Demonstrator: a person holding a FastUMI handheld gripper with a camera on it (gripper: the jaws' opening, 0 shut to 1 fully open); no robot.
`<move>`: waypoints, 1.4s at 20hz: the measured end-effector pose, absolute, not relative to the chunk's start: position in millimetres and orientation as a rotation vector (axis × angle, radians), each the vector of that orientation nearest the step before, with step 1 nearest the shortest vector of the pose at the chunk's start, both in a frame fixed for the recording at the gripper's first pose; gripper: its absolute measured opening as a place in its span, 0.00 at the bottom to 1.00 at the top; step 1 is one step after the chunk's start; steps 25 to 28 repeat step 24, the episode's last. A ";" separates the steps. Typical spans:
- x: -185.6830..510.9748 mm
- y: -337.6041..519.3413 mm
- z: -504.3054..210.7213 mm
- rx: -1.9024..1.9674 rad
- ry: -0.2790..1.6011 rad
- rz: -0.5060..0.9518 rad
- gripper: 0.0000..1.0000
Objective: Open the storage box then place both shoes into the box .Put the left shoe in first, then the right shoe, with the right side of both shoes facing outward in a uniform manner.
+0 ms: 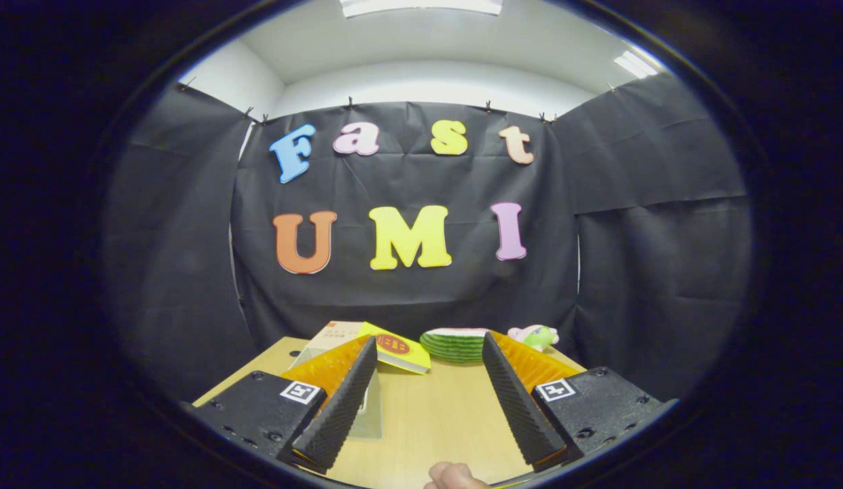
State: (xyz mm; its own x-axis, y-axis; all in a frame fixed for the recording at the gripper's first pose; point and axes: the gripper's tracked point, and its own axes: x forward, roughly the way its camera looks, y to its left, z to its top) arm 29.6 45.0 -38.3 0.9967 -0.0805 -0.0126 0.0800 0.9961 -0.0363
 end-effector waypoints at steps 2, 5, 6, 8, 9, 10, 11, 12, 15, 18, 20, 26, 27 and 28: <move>15.2 38.1 -43.1 -0.059 0.024 -0.107 1.00; -6.5 41.6 -58.6 -0.050 0.083 -0.109 1.00; -12.2 44.2 -57.6 -0.045 0.079 -0.102 1.00; -22.1 47.7 -52.0 -0.042 0.057 -0.088 1.00; -26.8 48.6 -50.3 -0.040 0.045 -0.082 1.00; -31.0 49.9 -47.3 -0.036 0.030 -0.080 1.00; -35.0 49.6 -46.0 -0.033 0.027 -0.079 1.00; -39.4 49.9 -47.4 -0.035 0.034 -0.079 1.00; -51.1 48.6 -40.7 -0.039 -0.002 -0.093 1.00; -57.6 48.4 -48.6 -0.037 0.012 -0.084 1.00; -59.3 47.1 -48.4 -0.018 0.020 -0.074 1.00; -60.8 34.6 -46.3 -0.018 0.018 -0.091 1.00; -60.8 34.6 -46.3 -0.018 0.018 -0.091 1.00; -60.8 34.6 -46.3 -0.018 0.018 -0.091 1.00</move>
